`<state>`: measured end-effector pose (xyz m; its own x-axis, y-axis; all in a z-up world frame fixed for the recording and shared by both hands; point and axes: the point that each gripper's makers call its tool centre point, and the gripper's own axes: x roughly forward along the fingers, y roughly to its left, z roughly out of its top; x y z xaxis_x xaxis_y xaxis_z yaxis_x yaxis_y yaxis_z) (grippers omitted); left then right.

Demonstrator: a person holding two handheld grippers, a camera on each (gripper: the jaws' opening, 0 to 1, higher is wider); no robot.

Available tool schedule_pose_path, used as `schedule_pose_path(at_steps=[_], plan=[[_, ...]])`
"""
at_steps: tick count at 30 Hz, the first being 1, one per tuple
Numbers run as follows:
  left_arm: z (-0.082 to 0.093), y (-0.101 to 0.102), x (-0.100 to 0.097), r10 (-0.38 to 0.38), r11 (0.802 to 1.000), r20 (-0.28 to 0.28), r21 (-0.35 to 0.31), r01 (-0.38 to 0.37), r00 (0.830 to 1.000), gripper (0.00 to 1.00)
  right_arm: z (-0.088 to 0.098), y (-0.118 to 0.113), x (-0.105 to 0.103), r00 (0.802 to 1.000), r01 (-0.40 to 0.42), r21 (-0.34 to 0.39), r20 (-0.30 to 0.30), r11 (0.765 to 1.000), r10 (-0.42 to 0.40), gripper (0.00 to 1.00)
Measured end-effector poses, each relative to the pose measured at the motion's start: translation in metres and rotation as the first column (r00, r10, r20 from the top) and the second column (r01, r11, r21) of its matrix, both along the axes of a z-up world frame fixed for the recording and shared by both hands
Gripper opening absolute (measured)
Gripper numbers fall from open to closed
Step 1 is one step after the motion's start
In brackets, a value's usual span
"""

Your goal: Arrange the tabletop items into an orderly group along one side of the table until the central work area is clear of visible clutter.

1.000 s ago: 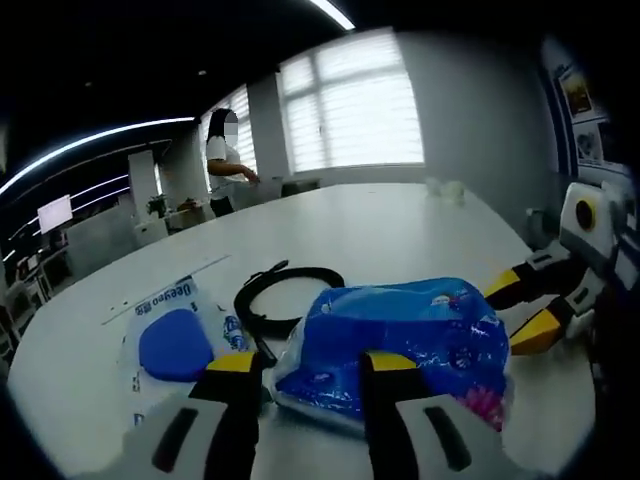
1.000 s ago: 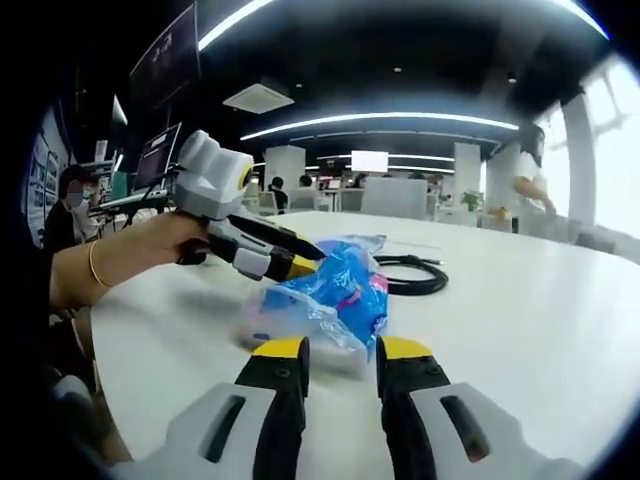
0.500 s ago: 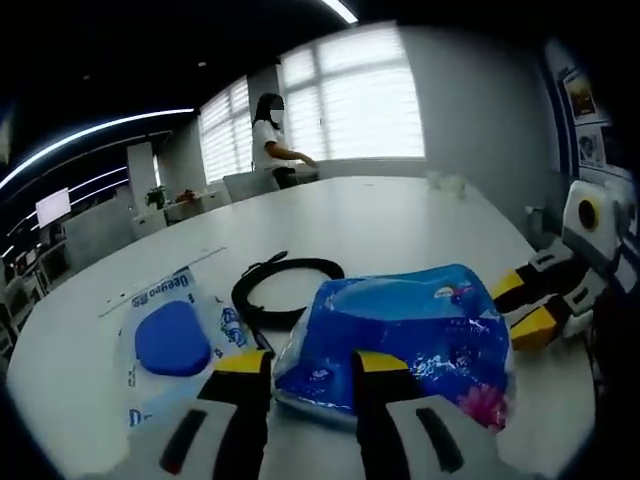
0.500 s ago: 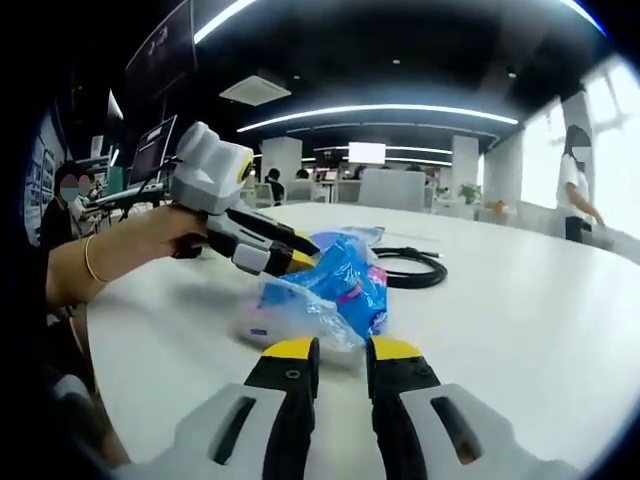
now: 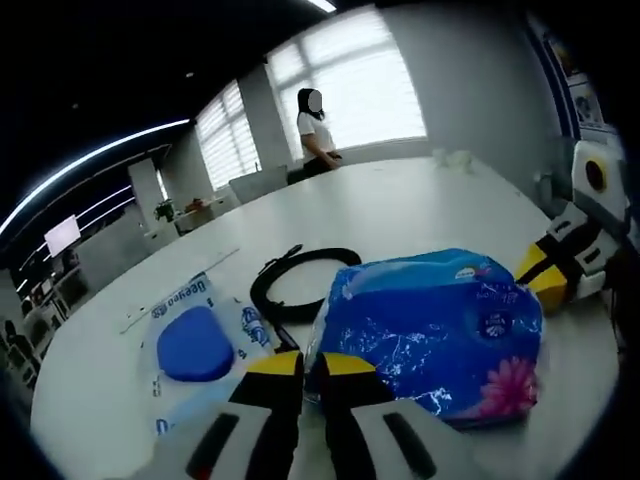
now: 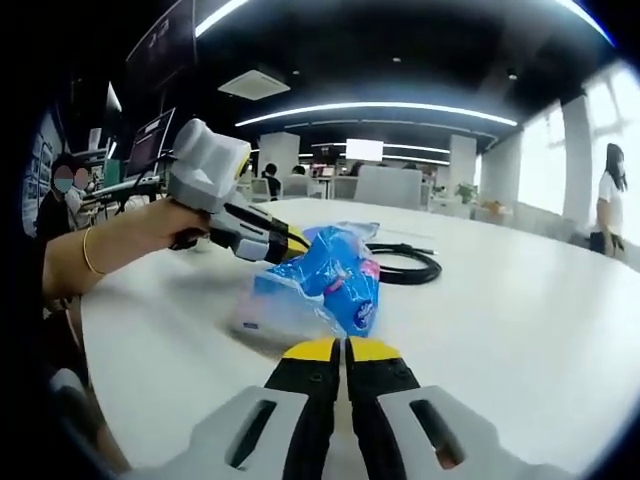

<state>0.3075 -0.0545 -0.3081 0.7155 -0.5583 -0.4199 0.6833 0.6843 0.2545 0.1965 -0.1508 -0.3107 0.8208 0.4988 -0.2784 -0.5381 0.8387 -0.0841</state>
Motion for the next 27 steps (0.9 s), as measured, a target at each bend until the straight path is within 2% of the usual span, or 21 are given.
schedule_pose_path(at_steps=[12, 27], plan=[[-0.001, 0.0, 0.001, 0.005, 0.999, -0.015, -0.031, -0.005, 1.0, 0.01, 0.001, -0.002, -0.002, 1.0, 0.011, 0.018, -0.007, 1.0, -0.01, 0.0], [0.003, 0.002, -0.005, 0.012, 0.998, -0.037, -0.061, -0.015, 0.999, 0.0, 0.01, -0.009, -0.003, 0.999, 0.035, 0.02, 0.025, 0.999, -0.035, 0.0]])
